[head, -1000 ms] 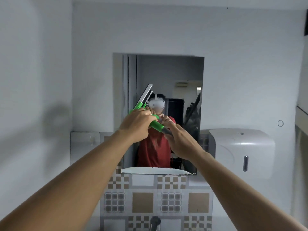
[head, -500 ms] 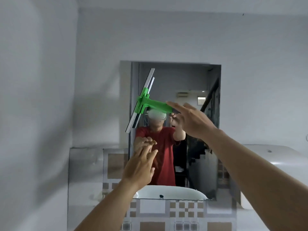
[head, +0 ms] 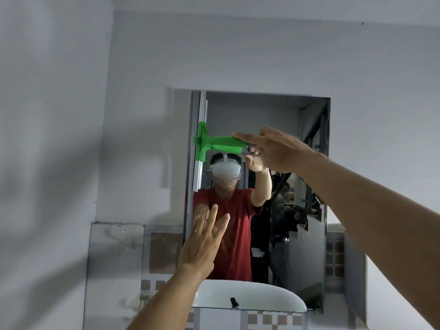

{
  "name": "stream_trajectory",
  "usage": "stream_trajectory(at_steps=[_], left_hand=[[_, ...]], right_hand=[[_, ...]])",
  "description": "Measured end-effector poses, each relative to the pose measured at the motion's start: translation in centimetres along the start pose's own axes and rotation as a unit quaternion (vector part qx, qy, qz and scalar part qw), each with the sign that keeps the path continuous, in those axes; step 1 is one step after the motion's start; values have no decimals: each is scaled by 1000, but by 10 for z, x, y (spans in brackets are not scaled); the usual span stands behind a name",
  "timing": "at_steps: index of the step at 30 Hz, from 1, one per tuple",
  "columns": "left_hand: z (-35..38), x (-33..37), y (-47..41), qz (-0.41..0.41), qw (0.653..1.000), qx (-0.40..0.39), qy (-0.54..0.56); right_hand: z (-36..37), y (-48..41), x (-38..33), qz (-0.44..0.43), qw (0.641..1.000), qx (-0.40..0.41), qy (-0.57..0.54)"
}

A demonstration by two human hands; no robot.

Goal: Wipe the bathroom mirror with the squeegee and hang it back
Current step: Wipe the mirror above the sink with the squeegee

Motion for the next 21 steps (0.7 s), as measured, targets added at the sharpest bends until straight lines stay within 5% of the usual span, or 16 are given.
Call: stream_trajectory(at_steps=[21], left_hand=[[1, -6, 0, 5, 1000, 0, 5]], right_hand=[[-17, -3, 18, 22, 998, -25, 61]])
Point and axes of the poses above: each hand's wrist, its own y-axis away from the middle knuckle, its own z-axis out of the palm, x = y × z, the point moved 2 cm from there along -y, towards the middle knuckle
